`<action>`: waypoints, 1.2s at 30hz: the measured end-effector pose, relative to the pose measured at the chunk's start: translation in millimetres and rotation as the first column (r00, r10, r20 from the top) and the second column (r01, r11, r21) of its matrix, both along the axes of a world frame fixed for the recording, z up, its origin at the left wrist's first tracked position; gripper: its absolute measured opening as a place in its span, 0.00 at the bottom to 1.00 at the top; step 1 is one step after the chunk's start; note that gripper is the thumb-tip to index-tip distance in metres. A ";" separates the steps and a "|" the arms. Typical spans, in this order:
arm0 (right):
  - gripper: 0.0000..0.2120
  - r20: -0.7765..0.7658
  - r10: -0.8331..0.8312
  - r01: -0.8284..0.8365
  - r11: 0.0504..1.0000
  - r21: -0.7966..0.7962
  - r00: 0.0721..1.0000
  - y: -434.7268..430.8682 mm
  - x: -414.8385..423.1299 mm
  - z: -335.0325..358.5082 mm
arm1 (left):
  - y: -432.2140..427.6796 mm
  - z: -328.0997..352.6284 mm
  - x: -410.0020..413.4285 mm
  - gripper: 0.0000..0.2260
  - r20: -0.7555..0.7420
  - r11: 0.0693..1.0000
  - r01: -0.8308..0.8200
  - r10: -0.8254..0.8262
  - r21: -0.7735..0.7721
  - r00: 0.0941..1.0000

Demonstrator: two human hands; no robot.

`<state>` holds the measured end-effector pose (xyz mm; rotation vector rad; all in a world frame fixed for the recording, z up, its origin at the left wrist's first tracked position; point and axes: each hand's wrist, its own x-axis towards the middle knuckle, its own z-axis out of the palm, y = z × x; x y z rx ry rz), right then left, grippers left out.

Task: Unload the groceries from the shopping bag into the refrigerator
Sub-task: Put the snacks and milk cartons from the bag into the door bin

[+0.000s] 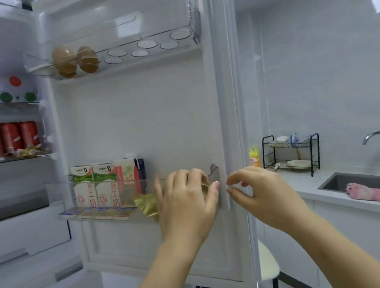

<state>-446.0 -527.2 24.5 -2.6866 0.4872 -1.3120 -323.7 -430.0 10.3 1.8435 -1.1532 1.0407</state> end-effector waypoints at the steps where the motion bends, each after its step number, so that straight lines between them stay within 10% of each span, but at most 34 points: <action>1: 0.07 0.019 0.021 -0.021 1.000 0.005 1.000 -1.4 0.3 -1.6 | 0.1 -1.4 -1.8 0.14 -0.009 1.000 -0.023 0.023 -0.007 1.000; 22: 0.19 0.484 0.272 -0.299 0.954 -0.023 0.832 22.7 29.1 -21.1 | 89.0 -4.1 -1.0 0.06 -0.023 0.975 0.070 -0.077 -0.210 0.997; 27: 0.34 0.499 0.302 -0.372 0.927 0.045 0.812 38.3 27.2 -17.7 | 106.7 -3.4 0.1 0.05 -0.068 0.977 0.069 -0.084 -0.202 0.994; 36: 0.33 0.490 0.332 -0.402 0.914 0.043 0.806 81.2 27.2 -23.5 | 148.0 -6.3 -0.2 0.13 -0.131 0.957 0.016 -0.056 -0.290 0.990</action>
